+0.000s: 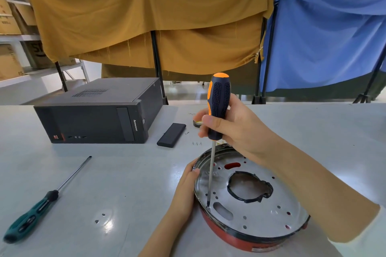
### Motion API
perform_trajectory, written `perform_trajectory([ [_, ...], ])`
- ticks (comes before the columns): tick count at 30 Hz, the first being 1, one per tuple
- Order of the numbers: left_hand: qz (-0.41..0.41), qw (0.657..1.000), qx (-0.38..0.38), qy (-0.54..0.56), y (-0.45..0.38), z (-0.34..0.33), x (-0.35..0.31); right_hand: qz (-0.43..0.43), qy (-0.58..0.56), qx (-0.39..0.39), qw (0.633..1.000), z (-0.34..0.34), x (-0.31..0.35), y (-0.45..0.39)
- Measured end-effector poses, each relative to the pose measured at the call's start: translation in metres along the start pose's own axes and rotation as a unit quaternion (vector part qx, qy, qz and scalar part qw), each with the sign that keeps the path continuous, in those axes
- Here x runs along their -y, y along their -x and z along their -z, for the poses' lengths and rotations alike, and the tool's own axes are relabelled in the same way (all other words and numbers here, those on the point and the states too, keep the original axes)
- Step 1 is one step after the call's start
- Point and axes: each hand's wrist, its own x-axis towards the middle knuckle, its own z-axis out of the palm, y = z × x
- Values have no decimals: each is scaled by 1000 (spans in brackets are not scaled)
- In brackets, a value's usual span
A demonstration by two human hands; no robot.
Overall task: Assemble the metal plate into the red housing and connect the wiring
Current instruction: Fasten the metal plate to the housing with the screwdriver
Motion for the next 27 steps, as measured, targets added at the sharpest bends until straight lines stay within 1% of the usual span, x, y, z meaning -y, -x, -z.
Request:
perform_trajectory([
  [2,-1,1000,-8,9,1,0,0,-21,-104,48,993,3,2,2],
  [3,0,1000,-13,13,1,0,1,-26,-125,61,990,5,3,4],
  [4,2,1000,-16,15,1,0,1,-24,-115,64,991,8,2,6],
  [6,8,1000,-15,18,1,0,2,-6,-30,50,998,9,1,8],
  [8,10,1000,-9,17,2,0,2,18,50,6,999,6,0,8],
  [11,14,999,-19,23,1,0,3,29,77,-87,993,-1,-4,4],
  [12,18,999,-21,23,1,0,1,26,85,-103,991,-2,-6,3],
  [13,19,999,-19,19,1,-1,1,21,93,-102,990,-2,-6,2],
  [14,17,1000,-18,15,1,-1,0,15,88,-81,993,-2,-6,2],
  [16,6,1000,-21,17,1,-1,1,7,27,-14,999,2,-3,4],
  [18,-1,1000,-20,20,1,-1,2,2,-39,40,998,7,2,7],
  [19,-1,1000,-19,22,1,-1,3,6,-40,56,998,9,4,8],
  [21,-3,999,-18,27,1,-1,4,16,13,49,999,9,7,9],
  [23,-1,1000,-10,27,3,0,4,24,71,-4,997,6,7,7],
  [25,5,1000,-5,28,3,0,3,33,95,-46,994,2,5,4],
  [27,3,1000,-6,28,2,0,2,29,92,-44,994,1,5,2],
])
